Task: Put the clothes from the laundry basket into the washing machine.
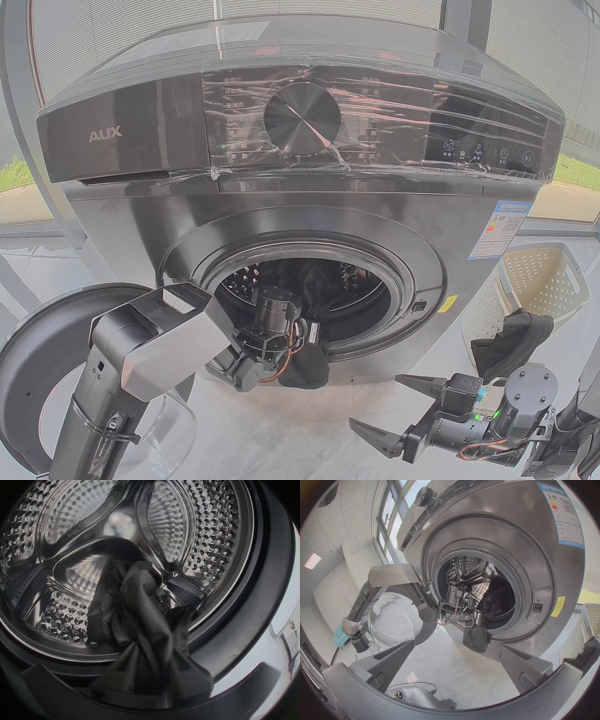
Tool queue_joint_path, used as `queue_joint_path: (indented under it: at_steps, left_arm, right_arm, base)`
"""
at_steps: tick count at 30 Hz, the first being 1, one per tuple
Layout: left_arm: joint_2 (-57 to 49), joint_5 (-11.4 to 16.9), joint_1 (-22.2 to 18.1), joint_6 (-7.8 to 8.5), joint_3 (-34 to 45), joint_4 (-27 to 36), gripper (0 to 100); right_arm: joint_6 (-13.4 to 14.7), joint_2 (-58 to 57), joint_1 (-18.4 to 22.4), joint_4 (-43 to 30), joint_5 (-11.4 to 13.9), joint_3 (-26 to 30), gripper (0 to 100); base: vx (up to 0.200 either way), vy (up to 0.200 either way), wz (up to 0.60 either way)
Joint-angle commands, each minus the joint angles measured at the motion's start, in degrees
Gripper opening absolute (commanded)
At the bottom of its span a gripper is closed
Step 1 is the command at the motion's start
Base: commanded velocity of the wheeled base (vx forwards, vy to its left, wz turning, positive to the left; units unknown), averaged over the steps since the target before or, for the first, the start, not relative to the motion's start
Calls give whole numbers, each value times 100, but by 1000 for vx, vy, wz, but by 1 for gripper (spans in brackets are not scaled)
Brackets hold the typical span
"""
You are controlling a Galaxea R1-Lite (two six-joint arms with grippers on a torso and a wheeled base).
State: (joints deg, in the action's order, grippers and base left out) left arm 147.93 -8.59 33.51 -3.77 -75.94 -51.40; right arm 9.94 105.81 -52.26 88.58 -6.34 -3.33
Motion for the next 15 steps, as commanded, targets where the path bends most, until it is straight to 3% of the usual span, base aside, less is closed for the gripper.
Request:
queue_joint_path:
  at_steps: [1,4,10,15]
  left_arm:
    - [104,-81,-11,-54,-396,-37,0]
    - [218,-406,-126,-177,-1178,-257,0]
    - [245,-459,-240,-186,-1626,-310,0]
    - [236,-459,-240,-221,-1556,-336,0]
  right_arm:
    - [0,9,-3,2,1,-1,100]
    - [0,1,-3,2,1,-1,100]
    - [0,9,-3,2,1,-1,100]
    - [0,9,-3,2,1,-1,100]
  base:
    - [0,0,0]
    - [0,0,0]
    - [0,0,0]
    - [0,0,0]
